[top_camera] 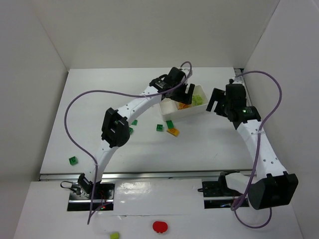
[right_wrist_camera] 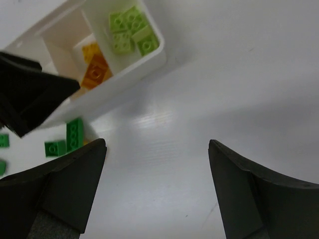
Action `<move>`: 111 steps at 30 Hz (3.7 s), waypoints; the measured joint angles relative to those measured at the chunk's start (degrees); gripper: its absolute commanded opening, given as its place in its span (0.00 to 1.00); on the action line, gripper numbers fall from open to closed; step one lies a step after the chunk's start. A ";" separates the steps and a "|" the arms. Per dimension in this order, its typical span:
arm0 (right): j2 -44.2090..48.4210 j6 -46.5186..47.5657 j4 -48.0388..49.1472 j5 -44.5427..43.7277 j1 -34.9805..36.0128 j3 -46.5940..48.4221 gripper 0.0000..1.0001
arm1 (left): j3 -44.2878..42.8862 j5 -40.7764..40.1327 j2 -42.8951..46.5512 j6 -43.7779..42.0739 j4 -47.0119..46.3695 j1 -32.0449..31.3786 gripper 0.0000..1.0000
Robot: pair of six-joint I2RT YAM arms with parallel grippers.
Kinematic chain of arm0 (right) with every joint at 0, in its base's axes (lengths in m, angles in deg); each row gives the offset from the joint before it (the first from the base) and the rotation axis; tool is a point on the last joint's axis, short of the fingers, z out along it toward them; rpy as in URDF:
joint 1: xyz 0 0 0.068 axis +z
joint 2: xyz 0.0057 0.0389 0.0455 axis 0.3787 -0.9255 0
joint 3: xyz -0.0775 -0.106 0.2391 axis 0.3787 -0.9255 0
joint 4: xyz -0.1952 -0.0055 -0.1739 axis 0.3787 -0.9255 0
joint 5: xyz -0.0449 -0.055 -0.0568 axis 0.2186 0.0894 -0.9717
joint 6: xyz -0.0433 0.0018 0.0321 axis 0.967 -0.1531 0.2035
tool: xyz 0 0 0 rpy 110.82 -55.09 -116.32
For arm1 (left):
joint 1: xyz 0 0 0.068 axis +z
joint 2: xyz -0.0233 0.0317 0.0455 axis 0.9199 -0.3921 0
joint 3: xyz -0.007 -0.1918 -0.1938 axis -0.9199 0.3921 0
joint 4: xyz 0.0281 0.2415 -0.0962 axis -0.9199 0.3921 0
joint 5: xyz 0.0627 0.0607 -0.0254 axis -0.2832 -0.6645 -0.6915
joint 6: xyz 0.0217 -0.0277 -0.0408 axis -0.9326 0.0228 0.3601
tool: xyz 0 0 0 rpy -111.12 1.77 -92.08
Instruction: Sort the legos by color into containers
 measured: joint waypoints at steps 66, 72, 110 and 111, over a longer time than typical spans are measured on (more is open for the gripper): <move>-34.53 10.62 8.68 -4.72 21.70 22.45 0.34 | 36.74 -4.96 38.93 4.31 7.93 20.37 0.84; -46.47 10.58 8.74 -5.51 18.40 28.30 0.36 | 38.62 -4.94 36.26 4.46 9.25 21.20 0.84; -19.87 2.71 8.17 -4.37 38.77 -0.31 0.91 | 18.47 -16.33 4.94 9.88 14.36 20.50 0.52; -19.87 2.03 8.26 -4.70 38.88 -0.31 0.91 | 18.58 -16.20 4.94 10.21 14.36 20.50 0.46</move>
